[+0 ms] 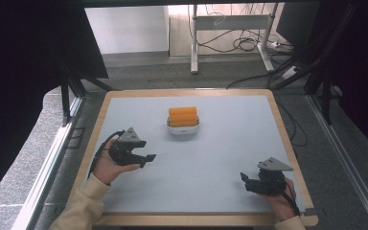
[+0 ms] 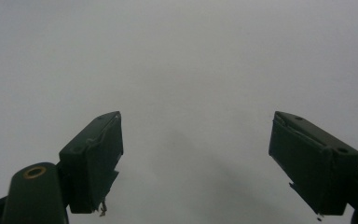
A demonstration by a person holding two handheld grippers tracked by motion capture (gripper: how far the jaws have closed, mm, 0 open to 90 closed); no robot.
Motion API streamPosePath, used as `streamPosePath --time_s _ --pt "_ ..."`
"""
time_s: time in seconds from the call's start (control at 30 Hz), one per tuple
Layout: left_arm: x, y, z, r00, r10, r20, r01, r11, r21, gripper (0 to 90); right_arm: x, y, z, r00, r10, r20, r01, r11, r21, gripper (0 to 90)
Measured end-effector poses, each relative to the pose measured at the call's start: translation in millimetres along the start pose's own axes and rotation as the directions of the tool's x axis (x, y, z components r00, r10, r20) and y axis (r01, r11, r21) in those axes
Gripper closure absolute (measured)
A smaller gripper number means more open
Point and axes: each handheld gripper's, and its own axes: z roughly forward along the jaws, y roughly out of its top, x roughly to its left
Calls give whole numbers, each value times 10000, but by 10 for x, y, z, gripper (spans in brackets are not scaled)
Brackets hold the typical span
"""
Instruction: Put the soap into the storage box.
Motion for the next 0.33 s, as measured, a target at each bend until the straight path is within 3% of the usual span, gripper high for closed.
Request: streamPosePath --time_s 0.33 --pt "10 -31 -6 9998 -118 -158 117 9999 -48 322 -14 8 0 10000 -22 -10 22 10000 -61 178"
